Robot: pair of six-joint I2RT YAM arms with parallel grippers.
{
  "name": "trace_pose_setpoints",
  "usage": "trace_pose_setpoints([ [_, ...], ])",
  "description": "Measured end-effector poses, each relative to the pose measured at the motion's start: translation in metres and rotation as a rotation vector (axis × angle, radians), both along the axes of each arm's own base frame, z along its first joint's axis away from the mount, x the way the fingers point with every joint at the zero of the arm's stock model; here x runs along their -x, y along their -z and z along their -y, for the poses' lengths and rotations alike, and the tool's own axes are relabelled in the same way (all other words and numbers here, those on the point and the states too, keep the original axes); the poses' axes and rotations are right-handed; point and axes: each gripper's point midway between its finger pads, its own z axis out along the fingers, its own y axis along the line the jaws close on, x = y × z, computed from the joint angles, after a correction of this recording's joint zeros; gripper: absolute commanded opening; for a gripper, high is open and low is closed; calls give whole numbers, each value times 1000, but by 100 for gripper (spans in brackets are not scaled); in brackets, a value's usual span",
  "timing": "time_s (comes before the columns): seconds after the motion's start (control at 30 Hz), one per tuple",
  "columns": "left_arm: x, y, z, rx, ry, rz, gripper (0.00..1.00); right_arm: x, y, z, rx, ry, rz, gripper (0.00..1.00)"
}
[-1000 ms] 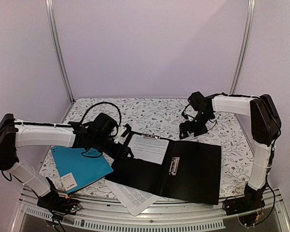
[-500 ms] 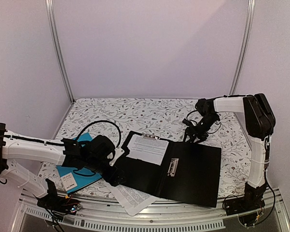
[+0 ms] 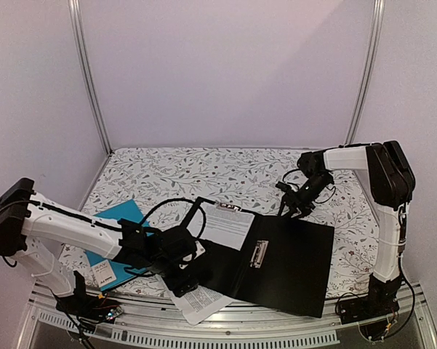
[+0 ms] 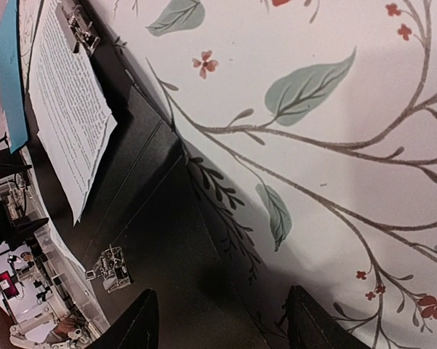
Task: Put the files into the folder
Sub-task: Rotate the folder with some files at the center of the board.
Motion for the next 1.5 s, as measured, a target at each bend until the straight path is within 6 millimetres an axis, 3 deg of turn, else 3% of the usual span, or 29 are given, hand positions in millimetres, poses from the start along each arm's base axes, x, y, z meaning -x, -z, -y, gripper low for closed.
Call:
trace_pose_setpoints([
  [0.17,-6,10,10,-104,32,68,89,2,-1,0,-12,-2,-10,52],
  [0.33,-19,7,14,-181,33,138,89,8,2,0,-27,-9,-26,49],
  [0.53,-42,2,25,-240,46,230,88,19,6,3,-53,-1,-65,34],
  [0.7,-71,0,31,-246,8,265,87,26,9,7,-60,27,-85,19],
  [0.83,-110,0,30,-223,-73,273,87,28,13,16,-66,88,-104,0],
  [0.97,-137,0,35,-196,-108,275,88,24,12,28,-82,165,-100,0],
  [1.07,-145,0,38,-177,-104,265,88,21,9,42,-86,247,-89,0],
  [1.27,-146,2,39,-147,-85,214,88,8,-2,70,-75,401,-26,0],
  [1.5,-151,7,31,-157,-88,179,88,-8,-14,74,-88,483,46,0],
])
